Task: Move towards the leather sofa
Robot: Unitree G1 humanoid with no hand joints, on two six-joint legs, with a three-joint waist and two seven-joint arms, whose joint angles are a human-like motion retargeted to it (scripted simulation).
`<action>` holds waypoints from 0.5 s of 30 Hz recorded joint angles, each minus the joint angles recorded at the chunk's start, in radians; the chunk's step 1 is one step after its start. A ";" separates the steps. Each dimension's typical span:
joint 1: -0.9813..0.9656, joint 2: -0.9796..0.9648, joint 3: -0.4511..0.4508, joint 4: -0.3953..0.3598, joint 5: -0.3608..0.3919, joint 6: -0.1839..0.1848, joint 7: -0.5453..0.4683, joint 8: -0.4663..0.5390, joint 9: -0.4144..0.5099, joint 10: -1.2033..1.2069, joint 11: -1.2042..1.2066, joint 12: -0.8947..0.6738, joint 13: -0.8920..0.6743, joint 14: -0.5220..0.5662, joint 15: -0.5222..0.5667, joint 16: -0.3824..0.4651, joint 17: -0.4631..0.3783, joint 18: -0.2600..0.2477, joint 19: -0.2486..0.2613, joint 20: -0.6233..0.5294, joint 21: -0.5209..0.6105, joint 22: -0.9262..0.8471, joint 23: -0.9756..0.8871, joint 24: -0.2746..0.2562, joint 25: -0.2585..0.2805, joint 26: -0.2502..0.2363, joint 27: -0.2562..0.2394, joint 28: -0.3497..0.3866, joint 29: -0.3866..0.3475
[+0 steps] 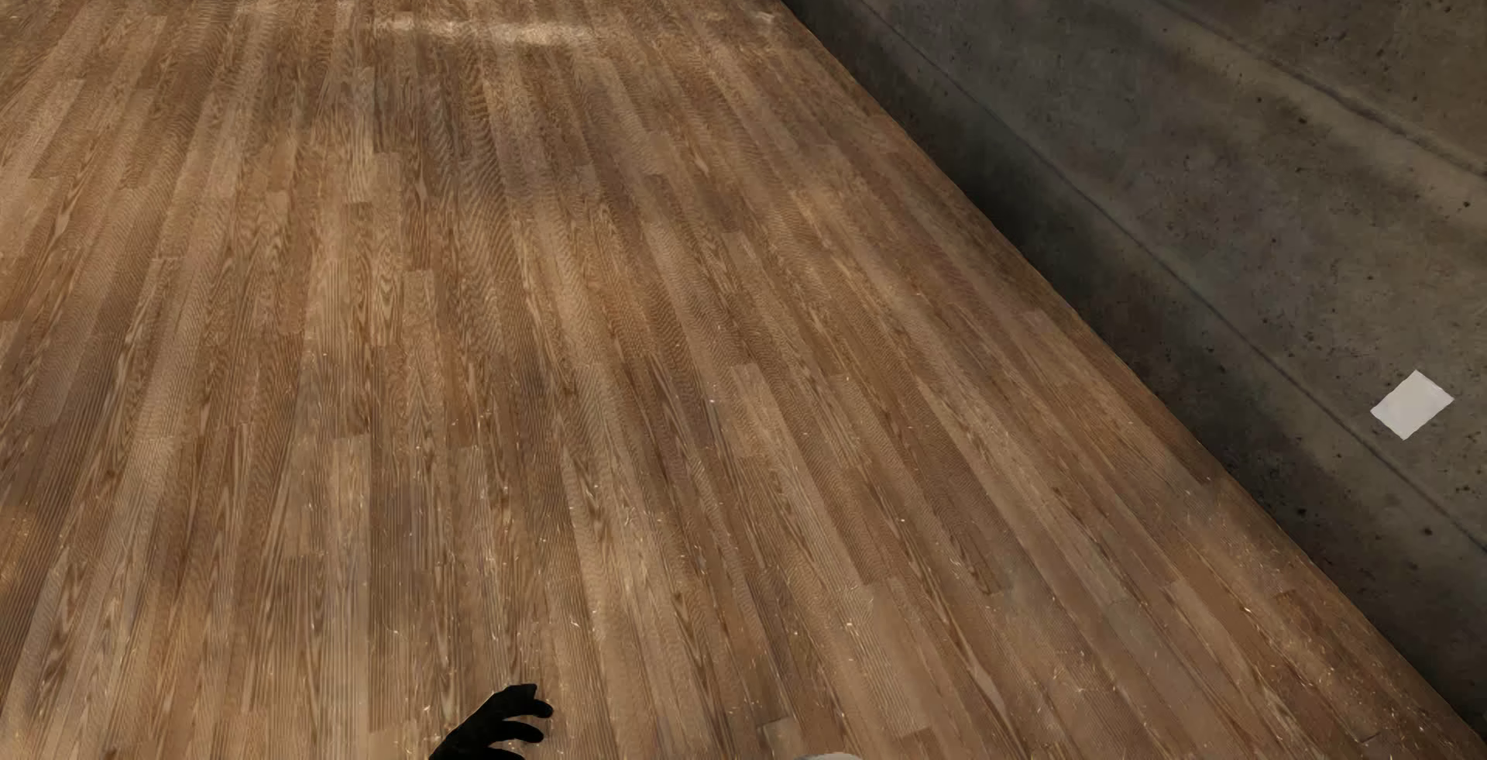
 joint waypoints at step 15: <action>-0.422 0.286 0.192 0.155 0.128 0.144 0.000 0.000 0.050 0.940 0.064 0.221 -0.312 0.286 -0.253 -0.067 -0.117 0.000 0.000 -0.313 -0.151 0.277 -0.134 0.000 0.000 0.000 0.000 0.000 0.000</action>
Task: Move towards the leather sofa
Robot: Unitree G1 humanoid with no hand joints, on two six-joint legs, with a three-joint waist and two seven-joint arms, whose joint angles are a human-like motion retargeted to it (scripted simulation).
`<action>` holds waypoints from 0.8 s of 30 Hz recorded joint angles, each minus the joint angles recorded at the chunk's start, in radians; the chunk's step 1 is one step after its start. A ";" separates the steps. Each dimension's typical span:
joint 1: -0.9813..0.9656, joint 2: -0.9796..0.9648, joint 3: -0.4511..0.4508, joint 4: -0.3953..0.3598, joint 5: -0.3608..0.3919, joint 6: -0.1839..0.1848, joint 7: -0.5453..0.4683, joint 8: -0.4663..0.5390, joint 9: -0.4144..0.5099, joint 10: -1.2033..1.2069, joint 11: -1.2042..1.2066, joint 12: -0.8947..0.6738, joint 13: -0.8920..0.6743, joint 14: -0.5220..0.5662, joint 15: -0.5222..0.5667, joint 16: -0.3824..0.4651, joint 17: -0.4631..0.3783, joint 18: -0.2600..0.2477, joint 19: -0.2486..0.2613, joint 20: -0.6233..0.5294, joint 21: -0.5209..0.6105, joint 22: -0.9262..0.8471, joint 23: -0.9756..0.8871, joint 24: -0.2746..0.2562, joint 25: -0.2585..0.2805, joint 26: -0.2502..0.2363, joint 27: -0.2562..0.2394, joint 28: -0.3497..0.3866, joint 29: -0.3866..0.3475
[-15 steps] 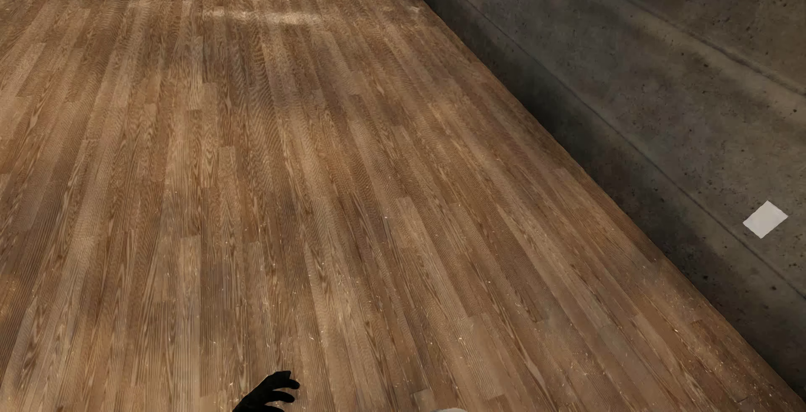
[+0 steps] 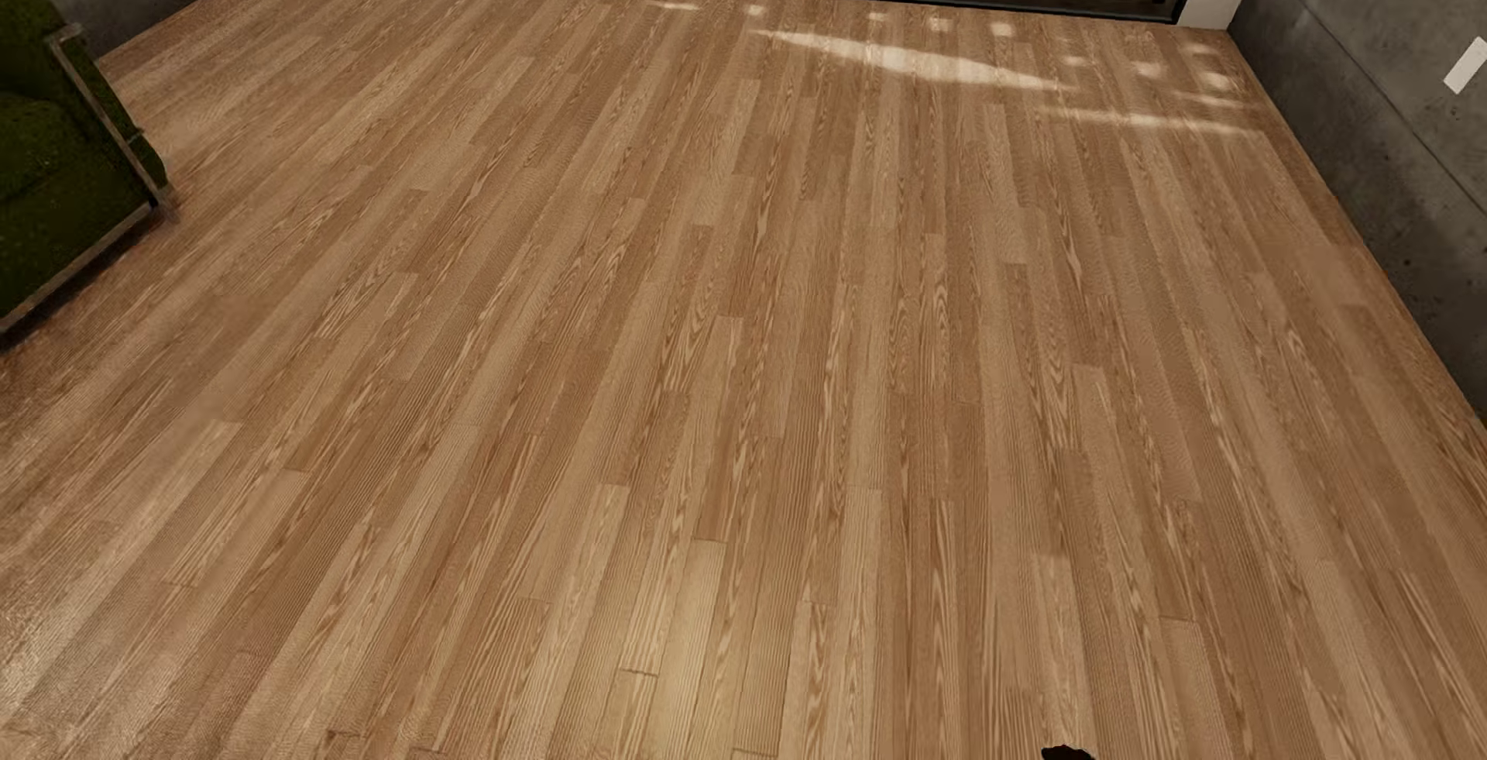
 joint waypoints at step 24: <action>0.337 -0.286 -0.173 -0.193 -0.140 -0.181 0.000 0.000 -0.078 -0.983 0.403 -0.130 0.318 -0.205 0.101 0.048 0.104 0.000 0.000 0.396 0.204 -0.331 0.144 0.000 0.000 0.000 0.000 0.000 0.000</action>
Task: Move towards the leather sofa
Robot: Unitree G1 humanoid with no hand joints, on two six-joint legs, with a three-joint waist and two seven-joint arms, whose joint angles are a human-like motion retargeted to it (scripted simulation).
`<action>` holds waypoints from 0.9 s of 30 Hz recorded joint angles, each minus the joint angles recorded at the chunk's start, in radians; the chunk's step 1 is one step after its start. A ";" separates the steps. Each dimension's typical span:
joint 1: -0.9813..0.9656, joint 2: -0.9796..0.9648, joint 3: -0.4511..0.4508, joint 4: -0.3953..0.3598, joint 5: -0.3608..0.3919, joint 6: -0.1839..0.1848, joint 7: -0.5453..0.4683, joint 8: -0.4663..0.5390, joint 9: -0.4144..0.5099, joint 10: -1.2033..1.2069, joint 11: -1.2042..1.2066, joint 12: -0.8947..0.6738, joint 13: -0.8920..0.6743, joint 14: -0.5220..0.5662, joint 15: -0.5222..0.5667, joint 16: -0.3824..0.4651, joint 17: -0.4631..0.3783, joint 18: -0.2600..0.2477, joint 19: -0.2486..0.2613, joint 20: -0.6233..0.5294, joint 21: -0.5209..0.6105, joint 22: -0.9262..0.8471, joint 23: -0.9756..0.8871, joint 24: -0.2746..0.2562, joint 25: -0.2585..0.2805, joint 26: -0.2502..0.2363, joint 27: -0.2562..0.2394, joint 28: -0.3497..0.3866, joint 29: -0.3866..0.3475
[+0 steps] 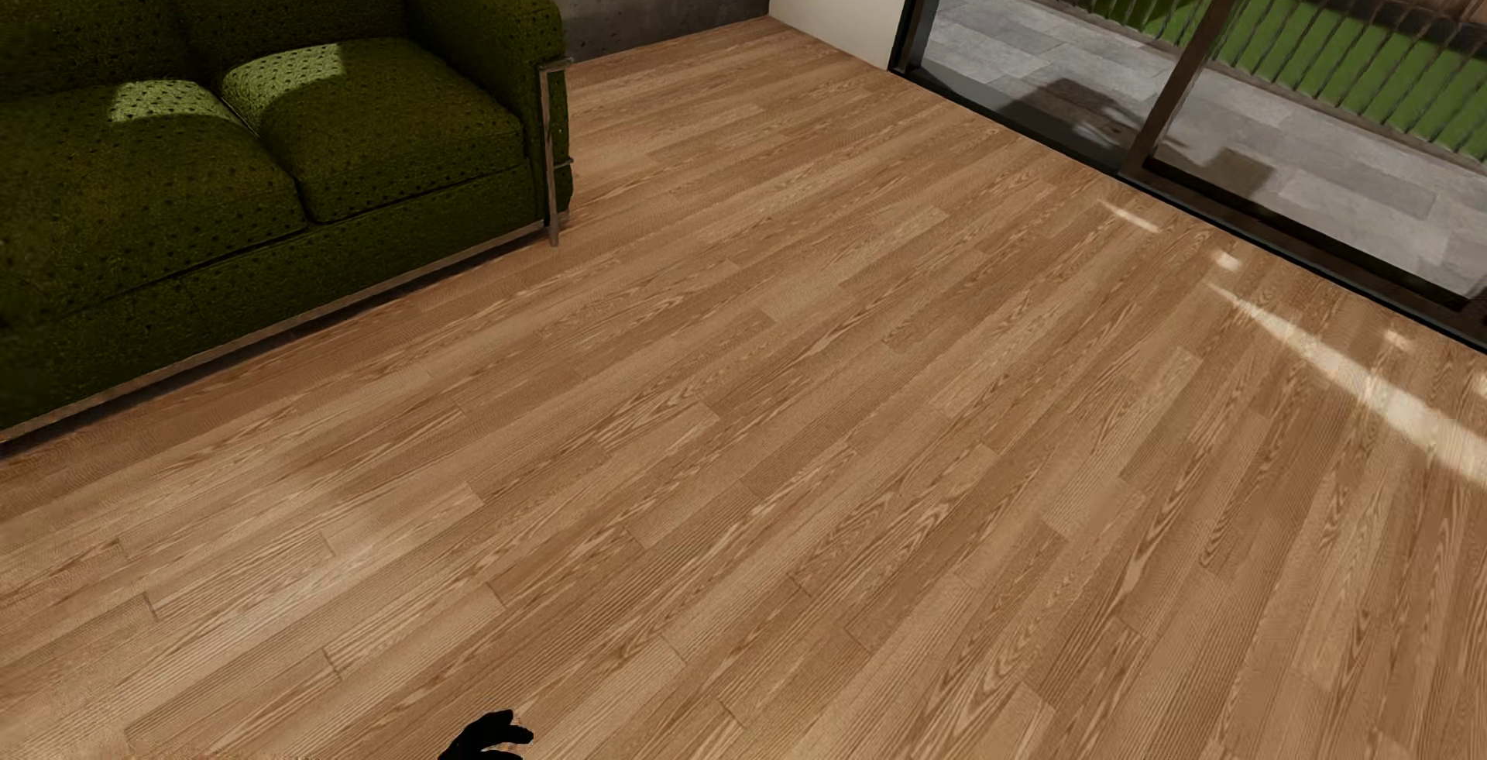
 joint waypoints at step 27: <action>-0.291 0.361 0.324 0.181 0.062 0.093 0.000 0.000 0.052 0.241 -0.419 0.076 -0.409 0.143 -0.081 -0.061 -0.104 0.000 0.000 -0.228 -0.587 0.254 -0.396 0.000 0.000 0.000 0.000 0.000 0.000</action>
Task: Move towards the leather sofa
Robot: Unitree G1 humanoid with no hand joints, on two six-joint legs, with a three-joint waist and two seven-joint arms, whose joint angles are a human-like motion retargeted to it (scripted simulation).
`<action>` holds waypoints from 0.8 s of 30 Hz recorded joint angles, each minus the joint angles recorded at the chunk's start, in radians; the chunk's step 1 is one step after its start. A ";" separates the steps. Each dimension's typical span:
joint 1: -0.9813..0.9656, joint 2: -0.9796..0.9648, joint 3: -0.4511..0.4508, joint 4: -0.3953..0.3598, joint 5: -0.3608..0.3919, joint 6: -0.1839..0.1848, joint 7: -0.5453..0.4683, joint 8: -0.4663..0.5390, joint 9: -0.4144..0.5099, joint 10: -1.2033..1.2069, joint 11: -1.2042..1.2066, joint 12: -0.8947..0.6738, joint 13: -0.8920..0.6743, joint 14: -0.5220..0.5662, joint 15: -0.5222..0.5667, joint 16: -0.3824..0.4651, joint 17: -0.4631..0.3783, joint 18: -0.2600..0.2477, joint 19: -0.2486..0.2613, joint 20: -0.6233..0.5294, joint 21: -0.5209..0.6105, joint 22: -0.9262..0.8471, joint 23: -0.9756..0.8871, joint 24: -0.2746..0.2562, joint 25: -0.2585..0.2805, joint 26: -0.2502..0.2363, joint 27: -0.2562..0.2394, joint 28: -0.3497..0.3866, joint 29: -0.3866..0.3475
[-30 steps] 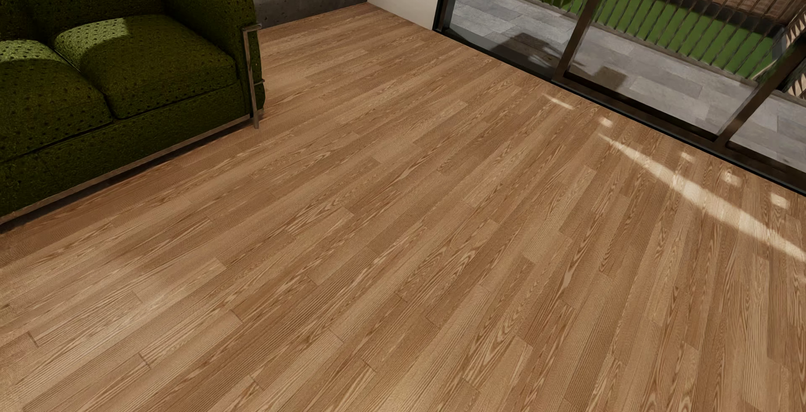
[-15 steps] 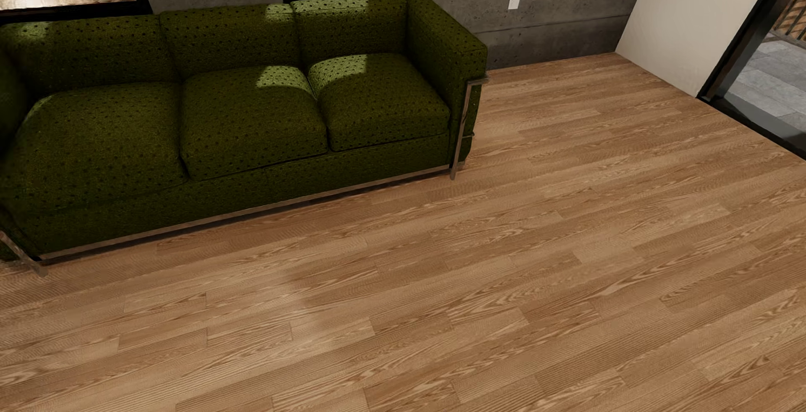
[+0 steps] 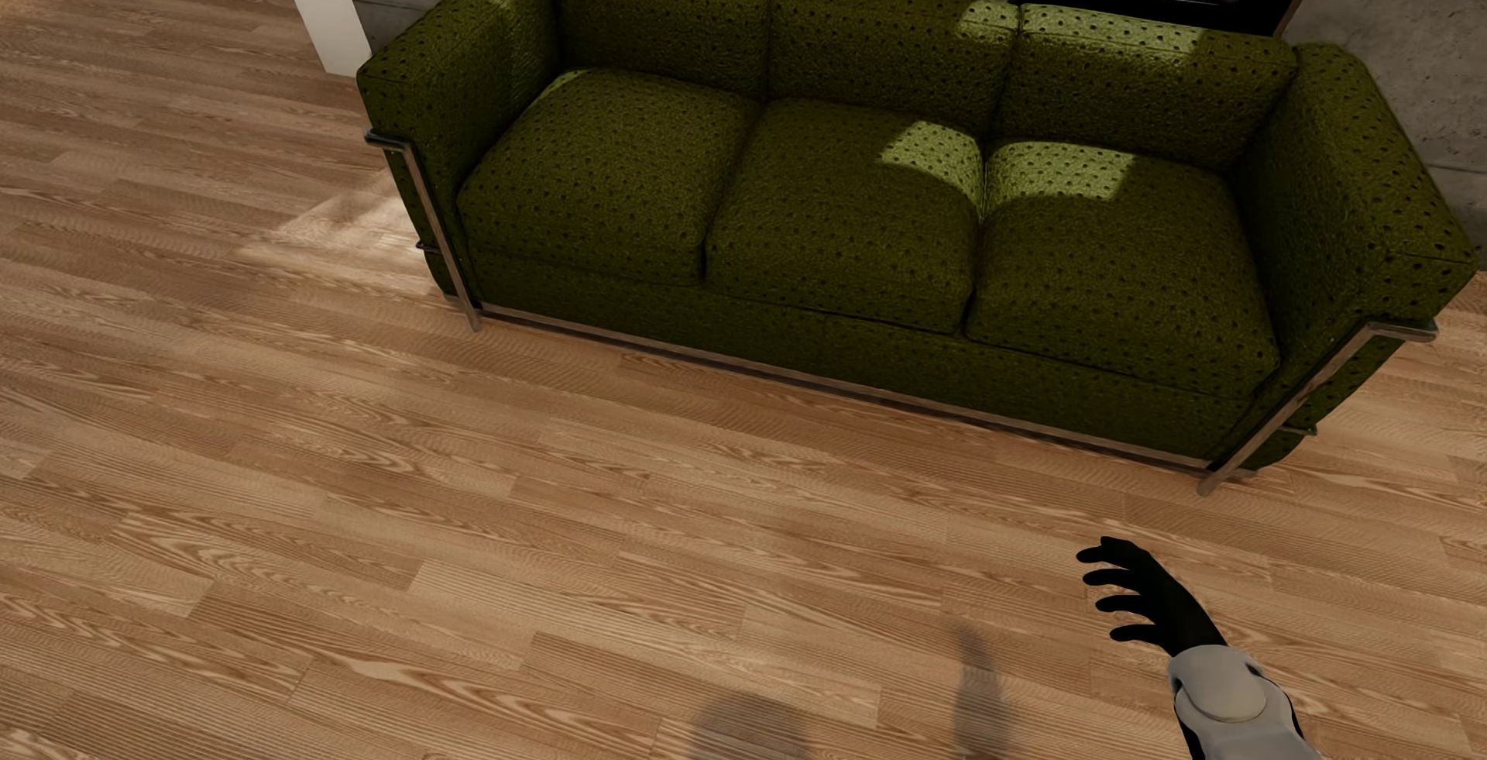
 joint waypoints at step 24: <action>0.278 0.042 -0.105 -0.069 -0.026 -0.007 0.000 0.000 -0.060 -0.315 -0.082 -0.242 -0.013 -0.183 -0.142 -0.006 0.106 0.000 0.000 -0.242 0.577 -0.107 0.277 0.000 0.000 0.000 0.000 0.000 0.000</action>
